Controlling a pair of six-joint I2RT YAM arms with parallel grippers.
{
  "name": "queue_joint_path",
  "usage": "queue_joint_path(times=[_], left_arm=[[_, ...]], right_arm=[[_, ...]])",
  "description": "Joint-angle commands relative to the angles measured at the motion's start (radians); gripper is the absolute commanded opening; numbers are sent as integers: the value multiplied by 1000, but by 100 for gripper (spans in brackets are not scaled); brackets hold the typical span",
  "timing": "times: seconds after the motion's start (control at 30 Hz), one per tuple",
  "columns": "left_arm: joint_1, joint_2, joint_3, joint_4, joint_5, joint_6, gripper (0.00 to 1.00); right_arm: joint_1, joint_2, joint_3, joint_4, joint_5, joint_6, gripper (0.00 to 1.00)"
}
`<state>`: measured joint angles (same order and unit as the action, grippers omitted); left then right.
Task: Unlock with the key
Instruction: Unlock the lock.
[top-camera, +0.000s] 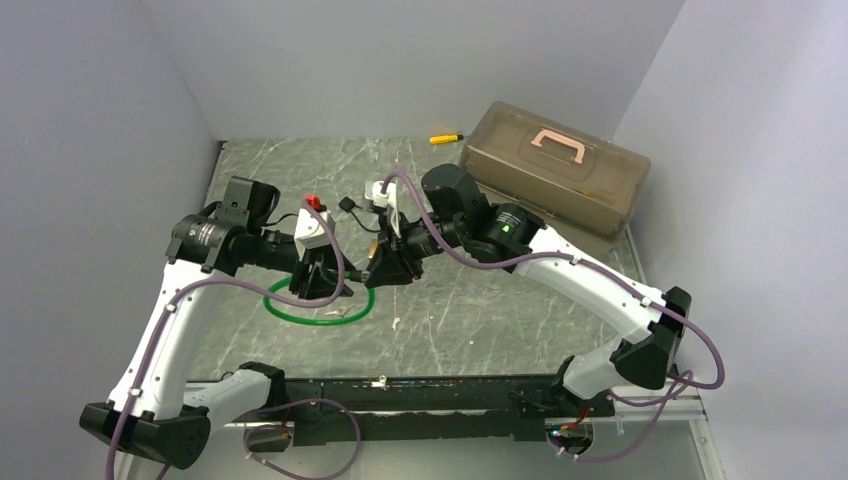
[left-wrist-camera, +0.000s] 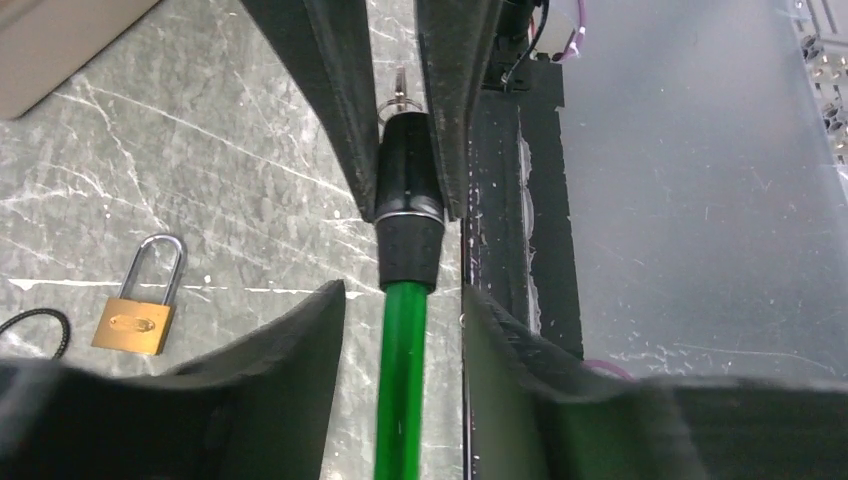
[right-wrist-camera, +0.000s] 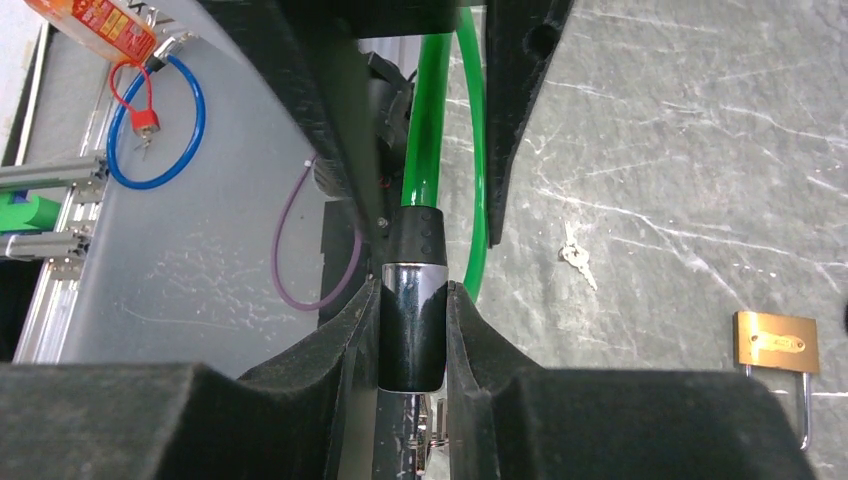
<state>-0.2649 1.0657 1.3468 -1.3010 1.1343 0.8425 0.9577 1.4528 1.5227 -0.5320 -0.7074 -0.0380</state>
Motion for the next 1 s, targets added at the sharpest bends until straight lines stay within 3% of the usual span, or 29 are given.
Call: queue_joint_path(times=[0.0,0.07,0.13,0.27,0.37,0.5,0.67,0.97], left_arm=[[6,-21,22,50,53,-40,36],[6,-29,22,85,36,-72,14],[4,-39,30,106,37,-90,0],[-15,-57,14,105,11,-96,0],[-38,-70,-10,76,-24,-64,0],[-39,-92,-24,36,-12,-8,0],[-37,-124,-12,-3,3,42,0],[-35,-147,43,-9,-22,6,0]], right_arm=[[15,-20,73,36,-13,-39,0],[23,-14,85,20,-9,-48,0],[31,-1,97,6,-4,-53,0],[38,12,112,0,9,-53,0],[41,20,125,6,17,-43,6],[38,33,176,-25,43,-46,30],[-6,-34,140,31,102,13,97],[-149,-282,-164,299,165,239,100]])
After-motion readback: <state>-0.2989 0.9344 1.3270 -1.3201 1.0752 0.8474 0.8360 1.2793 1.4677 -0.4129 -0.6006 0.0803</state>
